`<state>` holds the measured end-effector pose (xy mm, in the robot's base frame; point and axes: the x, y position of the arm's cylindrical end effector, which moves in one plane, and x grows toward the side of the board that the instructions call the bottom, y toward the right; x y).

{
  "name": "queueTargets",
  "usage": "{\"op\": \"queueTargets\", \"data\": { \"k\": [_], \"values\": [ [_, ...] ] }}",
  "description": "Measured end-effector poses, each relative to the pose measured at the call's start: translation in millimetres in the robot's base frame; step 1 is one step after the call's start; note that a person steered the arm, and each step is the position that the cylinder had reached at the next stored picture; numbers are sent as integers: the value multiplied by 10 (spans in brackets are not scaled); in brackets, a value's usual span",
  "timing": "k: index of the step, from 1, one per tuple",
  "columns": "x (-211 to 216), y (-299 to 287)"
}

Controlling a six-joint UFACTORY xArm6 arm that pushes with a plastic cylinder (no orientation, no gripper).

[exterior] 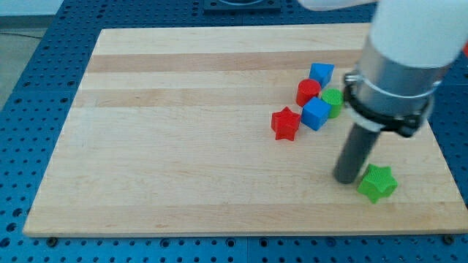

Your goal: Move the red star into the green star

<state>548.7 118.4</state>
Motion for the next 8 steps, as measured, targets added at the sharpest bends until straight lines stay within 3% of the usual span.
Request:
{"op": "queueTargets", "data": {
  "k": [1, 2, 3, 4, 6, 7, 8],
  "values": [
    [-176, -888],
    [-666, -1466],
    [-1395, -1588],
    [-1722, -1277],
    [-985, -287],
    [-651, -209],
    [-795, -488]
  ]
}}
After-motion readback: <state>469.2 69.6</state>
